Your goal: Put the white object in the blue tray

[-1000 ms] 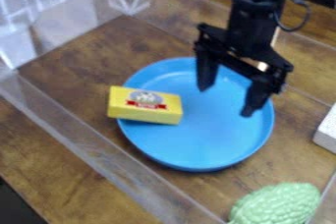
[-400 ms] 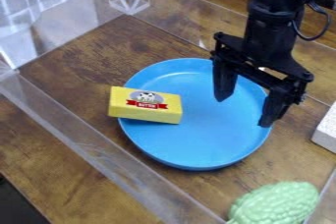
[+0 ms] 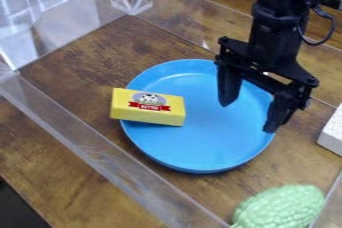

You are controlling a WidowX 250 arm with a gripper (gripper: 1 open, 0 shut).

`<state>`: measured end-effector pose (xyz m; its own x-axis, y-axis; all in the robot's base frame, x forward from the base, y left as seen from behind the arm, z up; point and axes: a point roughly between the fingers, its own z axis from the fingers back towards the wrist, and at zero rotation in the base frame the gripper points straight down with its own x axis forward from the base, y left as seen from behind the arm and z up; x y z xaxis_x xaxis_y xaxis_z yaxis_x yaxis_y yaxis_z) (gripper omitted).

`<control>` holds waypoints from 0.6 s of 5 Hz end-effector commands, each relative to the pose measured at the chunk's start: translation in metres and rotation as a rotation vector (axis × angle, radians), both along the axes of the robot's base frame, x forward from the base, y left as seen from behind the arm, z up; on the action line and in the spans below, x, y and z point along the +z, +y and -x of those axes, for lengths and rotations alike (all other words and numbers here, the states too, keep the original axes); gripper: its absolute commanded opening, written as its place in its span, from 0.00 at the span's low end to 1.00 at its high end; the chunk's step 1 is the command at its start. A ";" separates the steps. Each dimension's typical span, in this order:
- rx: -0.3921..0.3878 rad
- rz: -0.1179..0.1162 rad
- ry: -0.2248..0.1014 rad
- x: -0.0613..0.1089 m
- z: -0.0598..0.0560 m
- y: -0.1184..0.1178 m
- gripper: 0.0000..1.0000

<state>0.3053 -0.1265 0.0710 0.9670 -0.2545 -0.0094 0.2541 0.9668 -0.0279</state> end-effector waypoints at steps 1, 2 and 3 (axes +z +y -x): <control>0.007 0.018 -0.044 0.011 -0.009 0.001 1.00; 0.008 0.017 -0.046 0.010 -0.011 0.003 1.00; 0.011 0.017 -0.057 0.021 -0.013 0.005 1.00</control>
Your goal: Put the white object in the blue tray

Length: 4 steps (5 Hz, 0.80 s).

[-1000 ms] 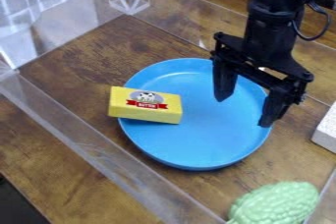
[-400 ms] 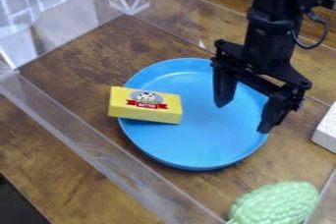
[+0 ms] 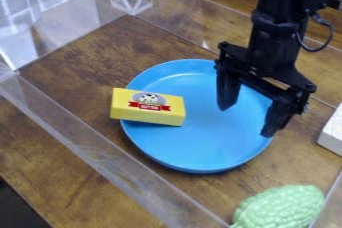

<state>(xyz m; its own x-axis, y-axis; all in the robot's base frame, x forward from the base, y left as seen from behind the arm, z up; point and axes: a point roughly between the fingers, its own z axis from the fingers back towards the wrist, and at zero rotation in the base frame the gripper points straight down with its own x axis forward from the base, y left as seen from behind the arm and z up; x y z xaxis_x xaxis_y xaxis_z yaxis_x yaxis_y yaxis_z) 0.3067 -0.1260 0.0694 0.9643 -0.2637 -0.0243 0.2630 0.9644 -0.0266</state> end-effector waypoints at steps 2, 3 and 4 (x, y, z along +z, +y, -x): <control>0.021 0.028 -0.082 0.021 -0.017 0.006 1.00; 0.022 0.034 -0.086 0.019 -0.019 0.006 1.00; 0.018 0.039 -0.077 0.014 -0.020 0.004 1.00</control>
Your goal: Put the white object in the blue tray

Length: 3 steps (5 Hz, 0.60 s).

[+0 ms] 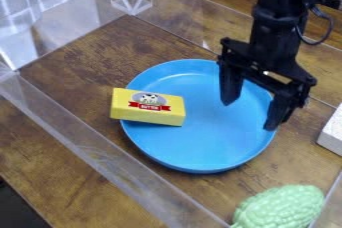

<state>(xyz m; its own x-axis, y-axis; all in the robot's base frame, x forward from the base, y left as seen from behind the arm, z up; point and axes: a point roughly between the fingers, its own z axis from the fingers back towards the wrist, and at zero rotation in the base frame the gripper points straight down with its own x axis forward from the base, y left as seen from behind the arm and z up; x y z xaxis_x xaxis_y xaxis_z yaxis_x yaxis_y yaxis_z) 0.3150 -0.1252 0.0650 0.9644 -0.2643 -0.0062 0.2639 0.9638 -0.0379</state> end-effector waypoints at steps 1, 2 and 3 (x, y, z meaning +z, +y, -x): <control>0.019 0.031 -0.078 0.013 -0.019 -0.004 1.00; 0.016 0.039 -0.086 0.009 -0.025 -0.009 1.00; 0.012 0.046 -0.083 0.006 -0.026 -0.012 1.00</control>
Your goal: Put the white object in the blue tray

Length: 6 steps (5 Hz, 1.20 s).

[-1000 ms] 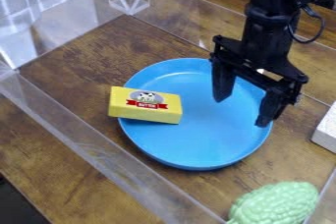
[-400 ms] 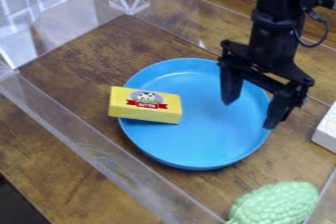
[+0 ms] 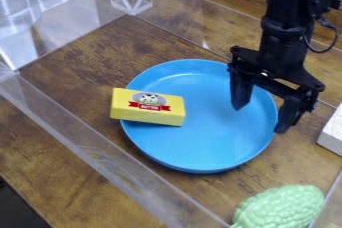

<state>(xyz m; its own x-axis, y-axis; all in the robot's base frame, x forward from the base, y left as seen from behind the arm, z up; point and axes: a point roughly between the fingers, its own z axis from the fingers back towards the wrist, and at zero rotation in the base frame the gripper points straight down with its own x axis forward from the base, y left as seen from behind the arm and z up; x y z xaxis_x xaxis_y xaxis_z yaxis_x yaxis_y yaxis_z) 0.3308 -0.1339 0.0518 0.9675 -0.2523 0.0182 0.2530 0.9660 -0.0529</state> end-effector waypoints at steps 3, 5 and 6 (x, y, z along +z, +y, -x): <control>-0.013 0.043 -0.071 0.012 -0.016 -0.014 1.00; -0.028 0.058 -0.093 0.009 -0.022 -0.023 1.00; -0.038 0.065 -0.114 0.009 -0.027 -0.030 1.00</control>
<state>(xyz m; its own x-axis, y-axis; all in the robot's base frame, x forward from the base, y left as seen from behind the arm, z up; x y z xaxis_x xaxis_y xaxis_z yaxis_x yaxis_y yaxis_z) 0.3511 -0.1547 0.0431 0.9588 -0.2701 0.0883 0.2770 0.9576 -0.0790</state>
